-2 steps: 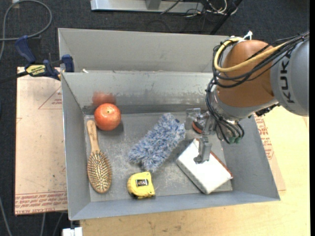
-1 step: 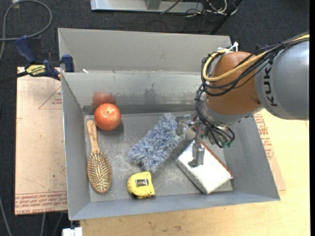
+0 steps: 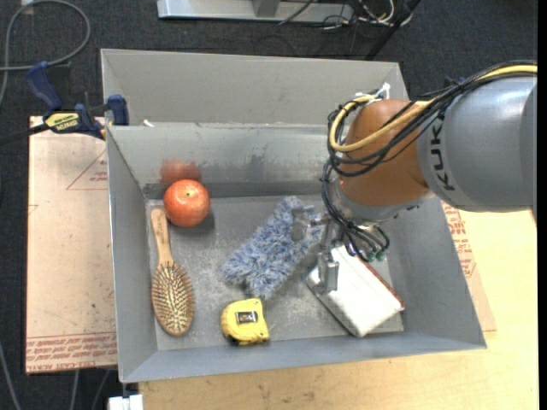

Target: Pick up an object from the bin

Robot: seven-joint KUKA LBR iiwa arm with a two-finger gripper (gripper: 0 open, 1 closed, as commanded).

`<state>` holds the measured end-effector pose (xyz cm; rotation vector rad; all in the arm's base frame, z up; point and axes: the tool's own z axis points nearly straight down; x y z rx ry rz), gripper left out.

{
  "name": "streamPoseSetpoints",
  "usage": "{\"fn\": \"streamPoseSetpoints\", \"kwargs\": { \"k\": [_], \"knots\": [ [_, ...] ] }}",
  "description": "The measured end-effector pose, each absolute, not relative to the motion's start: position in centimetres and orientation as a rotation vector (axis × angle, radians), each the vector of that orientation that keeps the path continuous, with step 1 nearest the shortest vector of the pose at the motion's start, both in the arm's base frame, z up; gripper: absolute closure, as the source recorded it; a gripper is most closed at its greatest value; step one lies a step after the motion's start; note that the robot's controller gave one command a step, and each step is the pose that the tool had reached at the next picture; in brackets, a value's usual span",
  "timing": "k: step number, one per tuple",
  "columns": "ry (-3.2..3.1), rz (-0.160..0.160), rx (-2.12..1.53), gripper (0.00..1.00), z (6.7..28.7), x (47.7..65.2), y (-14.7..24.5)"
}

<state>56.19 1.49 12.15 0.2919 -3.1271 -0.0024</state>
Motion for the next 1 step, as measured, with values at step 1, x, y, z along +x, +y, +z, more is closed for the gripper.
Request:
{"fn": "streamPoseSetpoints", "kwargs": {
  "k": [1],
  "knots": [
    [-3.146,-0.004,0.097,0.0,10.02,56.22,3.04]
  ]
}}
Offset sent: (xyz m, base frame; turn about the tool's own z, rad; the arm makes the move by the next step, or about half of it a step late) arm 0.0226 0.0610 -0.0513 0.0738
